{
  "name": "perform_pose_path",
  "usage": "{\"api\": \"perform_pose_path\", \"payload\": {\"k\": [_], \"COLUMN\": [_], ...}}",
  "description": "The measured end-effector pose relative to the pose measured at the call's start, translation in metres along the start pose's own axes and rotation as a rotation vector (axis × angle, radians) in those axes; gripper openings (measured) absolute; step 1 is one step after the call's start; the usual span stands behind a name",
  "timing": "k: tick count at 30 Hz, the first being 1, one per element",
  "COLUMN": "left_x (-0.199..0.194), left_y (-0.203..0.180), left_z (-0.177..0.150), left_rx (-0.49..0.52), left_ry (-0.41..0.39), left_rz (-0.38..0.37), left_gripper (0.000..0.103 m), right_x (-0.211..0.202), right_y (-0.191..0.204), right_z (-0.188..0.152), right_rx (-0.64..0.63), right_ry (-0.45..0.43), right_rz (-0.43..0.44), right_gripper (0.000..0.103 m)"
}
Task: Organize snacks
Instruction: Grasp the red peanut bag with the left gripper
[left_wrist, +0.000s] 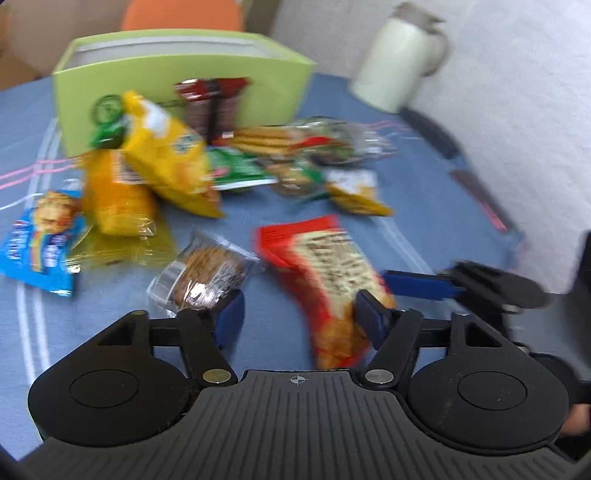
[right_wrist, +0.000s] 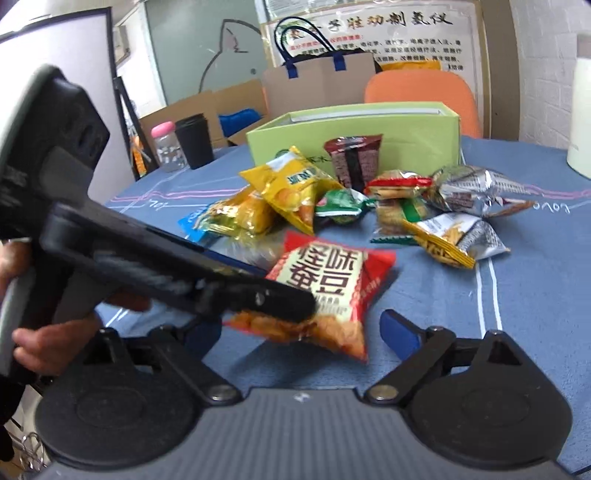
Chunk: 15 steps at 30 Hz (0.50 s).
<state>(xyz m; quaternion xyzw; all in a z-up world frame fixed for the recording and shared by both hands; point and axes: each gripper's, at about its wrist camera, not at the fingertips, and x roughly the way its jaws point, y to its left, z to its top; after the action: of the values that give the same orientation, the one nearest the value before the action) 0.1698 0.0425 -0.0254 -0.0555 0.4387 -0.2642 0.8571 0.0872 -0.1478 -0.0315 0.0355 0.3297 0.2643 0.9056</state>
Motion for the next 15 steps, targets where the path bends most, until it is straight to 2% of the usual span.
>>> {"api": "perform_pose_path", "payload": {"k": [4, 7, 9, 11, 15], "left_x": [-0.014, -0.029, -0.027, -0.02, -0.005], "left_y": [0.021, 0.014, 0.008, 0.005, 0.007], "left_z": [0.003, 0.004, 0.005, 0.006, 0.004], "left_rx": [-0.1, -0.103, -0.109, -0.135, -0.205], "left_ry": [-0.025, -0.052, -0.04, -0.02, 0.017], "left_rz": [-0.029, -0.095, -0.126, -0.126, -0.168], "left_gripper": [0.053, 0.056, 0.057, 0.056, 0.059], "right_x": [-0.003, -0.002, 0.001, 0.003, 0.003], "right_y": [0.0, -0.006, -0.007, -0.007, -0.005], "right_z": [0.001, 0.005, 0.008, 0.011, 0.014], "right_rx": [-0.011, -0.001, -0.015, -0.039, -0.075], "right_ry": [-0.017, -0.03, -0.026, -0.022, -0.007], "right_rz": [-0.019, -0.015, -0.023, -0.029, 0.01], "right_gripper": [0.093, 0.093, 0.093, 0.093, 0.093]}}
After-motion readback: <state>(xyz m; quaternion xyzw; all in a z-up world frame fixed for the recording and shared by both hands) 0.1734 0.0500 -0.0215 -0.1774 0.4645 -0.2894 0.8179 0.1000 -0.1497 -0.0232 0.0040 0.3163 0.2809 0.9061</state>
